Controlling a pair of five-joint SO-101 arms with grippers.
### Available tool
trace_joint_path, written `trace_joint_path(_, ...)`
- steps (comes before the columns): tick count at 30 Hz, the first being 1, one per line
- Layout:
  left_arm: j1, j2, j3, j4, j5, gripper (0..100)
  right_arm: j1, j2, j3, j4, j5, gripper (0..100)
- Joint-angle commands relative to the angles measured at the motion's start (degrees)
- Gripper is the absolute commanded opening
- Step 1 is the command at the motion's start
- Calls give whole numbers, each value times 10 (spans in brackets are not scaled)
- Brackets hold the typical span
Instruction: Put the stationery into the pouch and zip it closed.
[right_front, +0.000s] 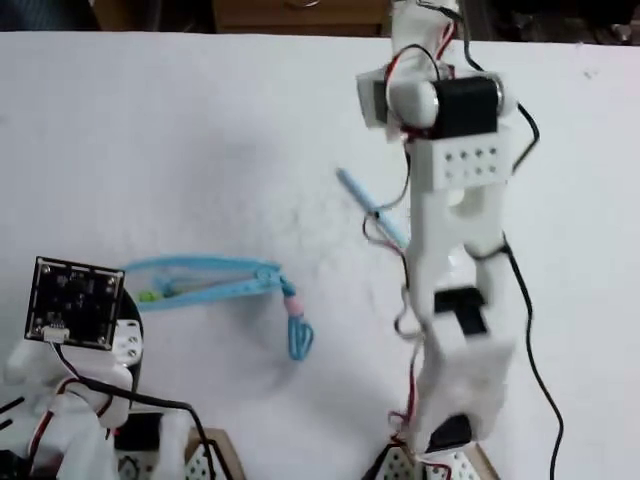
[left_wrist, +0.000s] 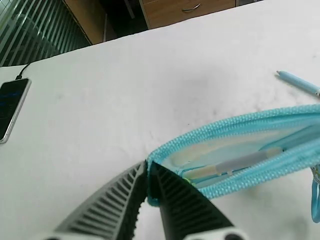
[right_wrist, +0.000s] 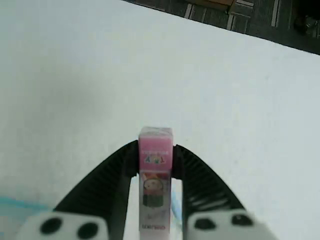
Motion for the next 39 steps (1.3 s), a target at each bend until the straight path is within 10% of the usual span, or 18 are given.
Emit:
trace_joint_path(1,-3,5,17,12,2,22,-39,-194,213,9,-24,17)
trace_joint_path(11,-3,5,20,10,2,22,-145,-545,616,-11,-25,17)
trace_joint_path(23,-3,5,20,11,2,22,-287,-851,841,-443,-276,17)
trace_joint_path(39,-3,6,21,4,3,22,-446,-745,918,-611,-273,17)
